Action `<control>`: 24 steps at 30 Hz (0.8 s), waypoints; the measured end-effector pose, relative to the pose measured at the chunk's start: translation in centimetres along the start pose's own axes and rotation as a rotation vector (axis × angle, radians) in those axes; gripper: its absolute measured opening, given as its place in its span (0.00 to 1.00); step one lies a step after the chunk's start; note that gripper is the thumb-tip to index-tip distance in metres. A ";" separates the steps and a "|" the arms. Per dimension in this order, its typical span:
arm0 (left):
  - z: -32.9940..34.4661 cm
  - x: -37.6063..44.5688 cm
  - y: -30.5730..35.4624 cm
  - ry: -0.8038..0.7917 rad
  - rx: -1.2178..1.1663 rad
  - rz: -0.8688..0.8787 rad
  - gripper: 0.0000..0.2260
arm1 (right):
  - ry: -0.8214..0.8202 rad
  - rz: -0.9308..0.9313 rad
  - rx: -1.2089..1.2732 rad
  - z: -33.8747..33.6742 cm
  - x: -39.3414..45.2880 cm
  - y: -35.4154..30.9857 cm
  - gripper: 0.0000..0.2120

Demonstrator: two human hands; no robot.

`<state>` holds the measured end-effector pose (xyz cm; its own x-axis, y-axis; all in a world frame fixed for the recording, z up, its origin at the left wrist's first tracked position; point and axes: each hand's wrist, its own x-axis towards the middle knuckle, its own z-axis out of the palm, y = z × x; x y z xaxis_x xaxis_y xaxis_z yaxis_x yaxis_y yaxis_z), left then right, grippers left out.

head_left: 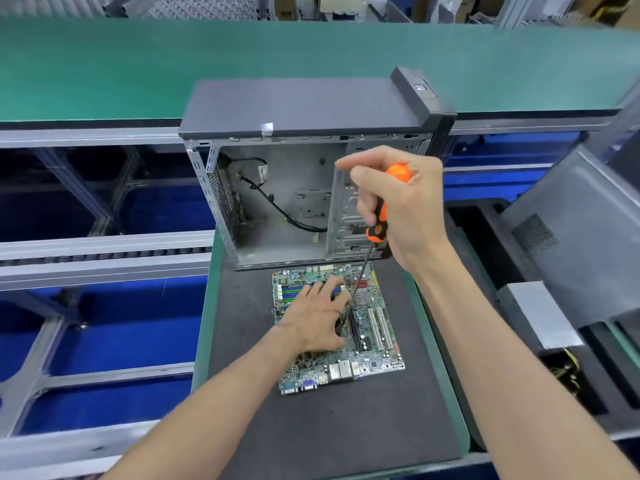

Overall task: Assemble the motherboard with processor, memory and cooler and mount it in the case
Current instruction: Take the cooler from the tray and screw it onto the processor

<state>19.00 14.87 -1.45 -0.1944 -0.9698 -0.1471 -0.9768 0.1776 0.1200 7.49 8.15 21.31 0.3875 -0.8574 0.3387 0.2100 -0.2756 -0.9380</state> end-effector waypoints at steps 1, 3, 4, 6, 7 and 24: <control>-0.2 -0.1 -0.2 -0.021 0.002 -0.020 0.36 | -0.012 -0.007 -0.007 -0.3 -0.2 0.0 0.08; -0.5 -0.2 -0.7 -0.088 0.009 -0.065 0.43 | -0.015 -0.011 -0.023 -0.6 -0.8 0.1 0.07; -0.6 -0.3 -0.8 -0.108 -0.003 -0.079 0.44 | -0.004 -0.005 -0.017 -0.7 -1.0 0.3 0.06; -0.9 -0.3 -0.8 -0.114 -0.042 -0.091 0.45 | 0.043 0.014 0.004 -1.0 -1.2 0.5 0.04; -0.9 -0.3 -0.8 -0.109 -0.063 -0.098 0.44 | 0.067 0.018 0.008 -1.1 -1.2 0.5 0.03; 0.1 -0.5 -1.1 -0.053 -0.113 -0.109 0.47 | 0.088 0.005 0.128 -2.1 -1.1 0.1 0.05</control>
<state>20.13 15.14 -1.56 -0.0949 -0.9717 -0.2164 -0.9766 0.0487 0.2096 5.25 8.15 20.68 0.3098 -0.8949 0.3211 0.3232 -0.2184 -0.9208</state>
